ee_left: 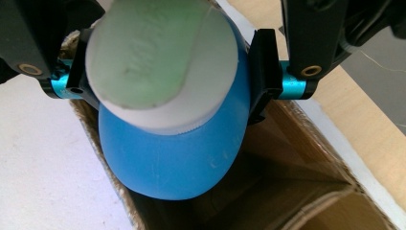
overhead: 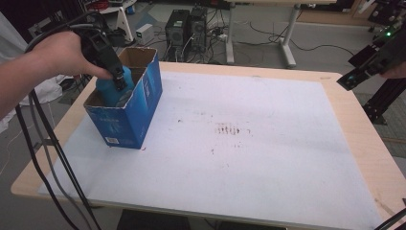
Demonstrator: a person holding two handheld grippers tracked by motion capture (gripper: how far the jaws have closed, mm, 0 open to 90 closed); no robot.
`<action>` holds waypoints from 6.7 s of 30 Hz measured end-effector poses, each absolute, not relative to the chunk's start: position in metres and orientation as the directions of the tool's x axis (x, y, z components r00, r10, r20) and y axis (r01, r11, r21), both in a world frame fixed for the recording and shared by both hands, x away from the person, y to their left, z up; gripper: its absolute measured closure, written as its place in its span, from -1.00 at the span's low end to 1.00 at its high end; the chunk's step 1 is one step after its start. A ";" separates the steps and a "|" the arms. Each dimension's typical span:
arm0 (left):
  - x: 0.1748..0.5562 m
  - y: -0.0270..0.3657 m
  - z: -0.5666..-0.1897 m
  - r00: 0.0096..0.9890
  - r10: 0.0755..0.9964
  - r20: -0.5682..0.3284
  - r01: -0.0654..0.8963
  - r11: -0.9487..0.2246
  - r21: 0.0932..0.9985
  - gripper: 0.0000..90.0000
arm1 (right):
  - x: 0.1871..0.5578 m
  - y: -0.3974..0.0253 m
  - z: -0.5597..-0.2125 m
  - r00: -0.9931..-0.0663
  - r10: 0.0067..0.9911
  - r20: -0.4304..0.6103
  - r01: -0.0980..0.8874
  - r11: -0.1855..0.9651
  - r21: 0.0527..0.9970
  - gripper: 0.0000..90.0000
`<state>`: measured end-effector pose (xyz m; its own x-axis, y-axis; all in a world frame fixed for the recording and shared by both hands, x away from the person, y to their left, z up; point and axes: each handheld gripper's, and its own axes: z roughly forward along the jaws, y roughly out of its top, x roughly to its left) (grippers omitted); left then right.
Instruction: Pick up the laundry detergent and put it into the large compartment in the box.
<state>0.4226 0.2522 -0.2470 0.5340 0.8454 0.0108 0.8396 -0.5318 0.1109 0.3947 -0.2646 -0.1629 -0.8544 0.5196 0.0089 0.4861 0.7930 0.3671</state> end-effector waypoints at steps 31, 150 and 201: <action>0.423 0.250 -0.273 0.557 0.830 0.021 0.826 -0.557 0.086 -0.18 | 0.394 -0.269 -0.165 -0.850 0.527 0.014 0.494 0.788 0.367 -0.73; 0.405 0.225 -0.192 0.754 0.654 0.064 0.637 -0.752 0.171 -0.50 | 0.387 -0.273 -0.166 -0.844 0.537 0.016 0.501 0.777 0.382 -0.73; 0.407 0.100 -0.225 0.897 0.440 0.029 0.430 -0.887 0.171 -0.50 | 0.376 -0.277 -0.160 -0.834 0.552 -0.007 0.509 0.773 0.379 -0.73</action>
<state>0.4068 0.1004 -0.2253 0.8974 0.4403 0.0285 0.4296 -0.8866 0.1711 0.3765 -0.2767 -0.1602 -0.8336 0.5524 -0.0069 0.5089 0.7727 0.3794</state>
